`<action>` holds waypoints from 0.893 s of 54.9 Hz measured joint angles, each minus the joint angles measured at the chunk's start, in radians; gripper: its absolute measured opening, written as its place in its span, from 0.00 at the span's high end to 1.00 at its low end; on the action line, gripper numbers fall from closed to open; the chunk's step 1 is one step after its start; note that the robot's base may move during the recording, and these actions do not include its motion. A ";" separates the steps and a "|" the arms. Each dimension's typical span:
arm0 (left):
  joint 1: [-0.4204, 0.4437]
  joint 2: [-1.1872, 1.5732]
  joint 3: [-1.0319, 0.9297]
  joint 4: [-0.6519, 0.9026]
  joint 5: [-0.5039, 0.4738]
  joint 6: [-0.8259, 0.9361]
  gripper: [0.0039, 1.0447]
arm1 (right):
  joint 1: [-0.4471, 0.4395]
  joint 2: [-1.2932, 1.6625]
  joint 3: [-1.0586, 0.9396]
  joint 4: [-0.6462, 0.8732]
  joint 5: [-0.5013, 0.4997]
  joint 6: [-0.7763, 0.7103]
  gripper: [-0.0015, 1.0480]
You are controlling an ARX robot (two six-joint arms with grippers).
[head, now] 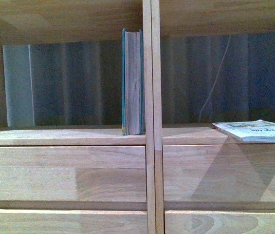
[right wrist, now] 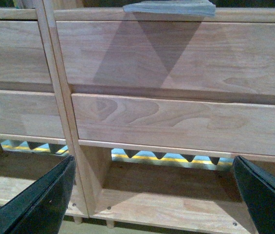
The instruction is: Organize books on shelf
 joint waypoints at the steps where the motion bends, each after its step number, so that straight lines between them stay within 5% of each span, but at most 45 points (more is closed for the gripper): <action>1: 0.000 0.000 0.000 0.000 0.000 0.000 0.06 | 0.000 0.000 0.000 0.000 0.000 0.000 0.07; 8: 0.000 0.000 0.000 0.000 0.000 0.000 0.06 | -0.003 0.002 0.000 0.001 -0.016 0.010 0.07; 13: 0.000 0.000 0.000 0.000 0.001 0.000 0.06 | -0.095 0.114 0.015 0.130 -0.311 0.175 0.07; 17: 0.000 0.000 0.000 0.000 0.000 0.000 0.06 | -0.096 0.279 0.069 0.283 -0.391 0.316 0.07; 21: 0.000 0.000 0.000 0.000 0.000 0.000 0.06 | -0.012 0.572 0.222 0.521 -0.303 0.453 0.07; 28: 0.000 0.000 0.000 0.000 0.000 0.000 0.06 | 0.100 0.935 0.375 0.699 -0.220 0.530 0.07; 49: 0.000 0.000 0.000 0.000 0.000 0.000 0.06 | 0.029 1.514 0.686 0.782 -0.151 0.759 0.07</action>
